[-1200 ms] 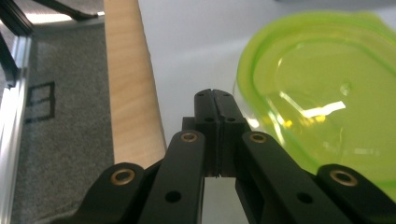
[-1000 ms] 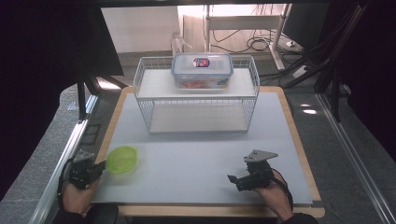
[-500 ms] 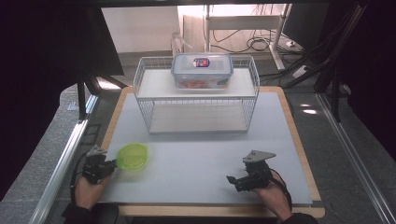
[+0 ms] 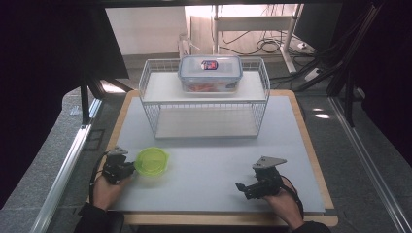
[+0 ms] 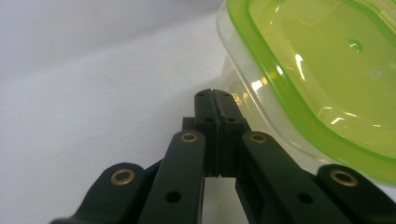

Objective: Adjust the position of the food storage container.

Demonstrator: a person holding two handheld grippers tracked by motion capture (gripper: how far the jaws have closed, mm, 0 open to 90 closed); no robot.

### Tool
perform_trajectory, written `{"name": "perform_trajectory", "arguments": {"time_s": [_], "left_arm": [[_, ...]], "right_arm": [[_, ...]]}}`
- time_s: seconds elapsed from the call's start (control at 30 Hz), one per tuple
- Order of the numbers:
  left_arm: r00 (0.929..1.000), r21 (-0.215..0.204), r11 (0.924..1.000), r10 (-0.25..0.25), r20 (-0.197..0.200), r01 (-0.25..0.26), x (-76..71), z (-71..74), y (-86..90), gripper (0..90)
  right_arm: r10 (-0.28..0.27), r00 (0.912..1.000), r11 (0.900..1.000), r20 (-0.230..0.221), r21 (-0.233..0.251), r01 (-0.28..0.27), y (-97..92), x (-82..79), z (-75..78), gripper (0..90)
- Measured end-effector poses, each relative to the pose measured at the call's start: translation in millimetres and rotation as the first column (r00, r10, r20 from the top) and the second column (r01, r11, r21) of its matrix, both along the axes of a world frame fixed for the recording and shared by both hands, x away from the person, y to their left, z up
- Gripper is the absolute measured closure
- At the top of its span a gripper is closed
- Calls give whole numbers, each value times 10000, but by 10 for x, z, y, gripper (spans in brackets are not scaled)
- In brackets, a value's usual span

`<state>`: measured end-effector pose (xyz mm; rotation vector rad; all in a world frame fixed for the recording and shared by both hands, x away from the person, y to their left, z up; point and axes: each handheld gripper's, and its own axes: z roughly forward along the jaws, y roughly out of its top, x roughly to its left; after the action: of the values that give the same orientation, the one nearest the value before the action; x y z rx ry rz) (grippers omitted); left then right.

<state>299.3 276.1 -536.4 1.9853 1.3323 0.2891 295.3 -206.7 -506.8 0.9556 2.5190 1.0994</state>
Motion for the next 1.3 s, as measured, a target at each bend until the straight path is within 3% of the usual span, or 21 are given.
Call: {"name": "perform_trajectory", "arguments": {"time_s": [0.37,0.73,1.03,1.3], "left_arm": [[9950,369,9943,-998,25,996,40,16,-365,900],[9807,644,9786,-1955,-67,1956,-15,32,-718,900],[9674,838,9638,-2528,-162,2533,-141,44,-880,900],[9614,806,9580,-2749,-148,2751,-250,48,-959,900]], "right_arm": [[32,10000,10000,-1,-7,-32,2,-3,3,47],[50,10000,10000,-34,-13,-50,5,-4,-1,47],[46,10000,10000,-69,-9,-46,5,-9,2,47],[61,10000,10000,-76,2,-61,5,-10,3,47]]}}
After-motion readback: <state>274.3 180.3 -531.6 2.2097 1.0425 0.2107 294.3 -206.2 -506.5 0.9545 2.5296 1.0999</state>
